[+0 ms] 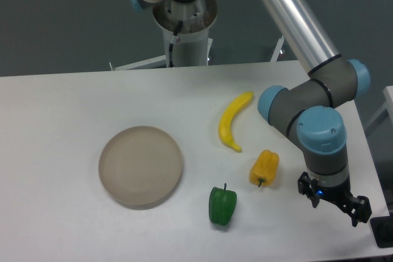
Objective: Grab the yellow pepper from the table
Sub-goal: 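Move the open gripper over the yellow bell pepper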
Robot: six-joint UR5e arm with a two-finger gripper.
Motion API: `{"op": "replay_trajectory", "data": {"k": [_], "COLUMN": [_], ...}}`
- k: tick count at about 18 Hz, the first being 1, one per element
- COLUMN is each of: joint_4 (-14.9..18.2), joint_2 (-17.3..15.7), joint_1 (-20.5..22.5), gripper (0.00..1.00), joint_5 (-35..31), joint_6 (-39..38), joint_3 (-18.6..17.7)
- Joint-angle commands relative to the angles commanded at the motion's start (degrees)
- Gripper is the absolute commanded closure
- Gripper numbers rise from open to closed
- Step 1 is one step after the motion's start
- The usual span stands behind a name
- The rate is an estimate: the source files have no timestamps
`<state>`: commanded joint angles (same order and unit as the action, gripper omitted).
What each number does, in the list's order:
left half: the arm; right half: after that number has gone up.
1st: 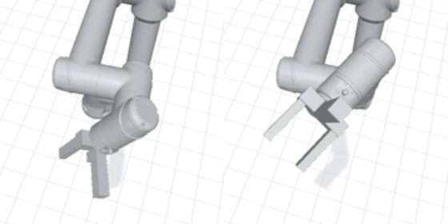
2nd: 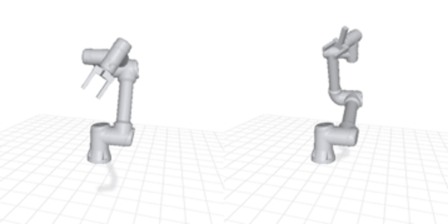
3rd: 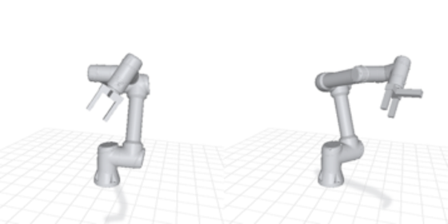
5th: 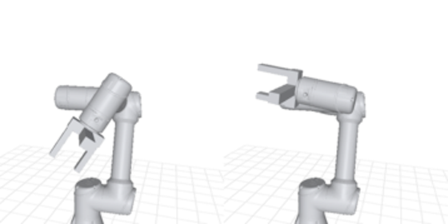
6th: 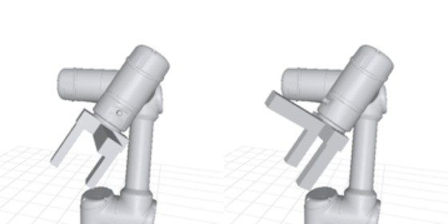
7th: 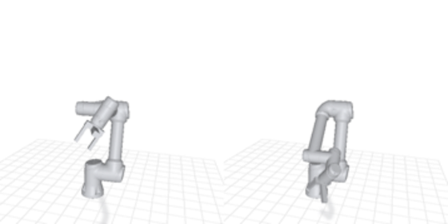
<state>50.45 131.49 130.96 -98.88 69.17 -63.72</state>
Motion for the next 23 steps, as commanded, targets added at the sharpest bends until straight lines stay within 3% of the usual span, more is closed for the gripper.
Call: {"op": "replay_trajectory", "data": {"k": [4, 11, 18, 23], "joint_4": [-0.1, 0.3, 8.0, 8.2], "joint_2": [-1.1, -9.1, -16.2, -17.3], "joint_1": [-0.1, 1.1, 5.8, 6.2], "gripper": [0.00, 0.00, 0.00, 0.00], "joint_5": [0.0, 1.1, 10.3, 15.3], "joint_6": [-0.7, -2.3, -4.1, -6.2], "joint_3": [-0.8, -11.3, -18.6, -22.8]}}
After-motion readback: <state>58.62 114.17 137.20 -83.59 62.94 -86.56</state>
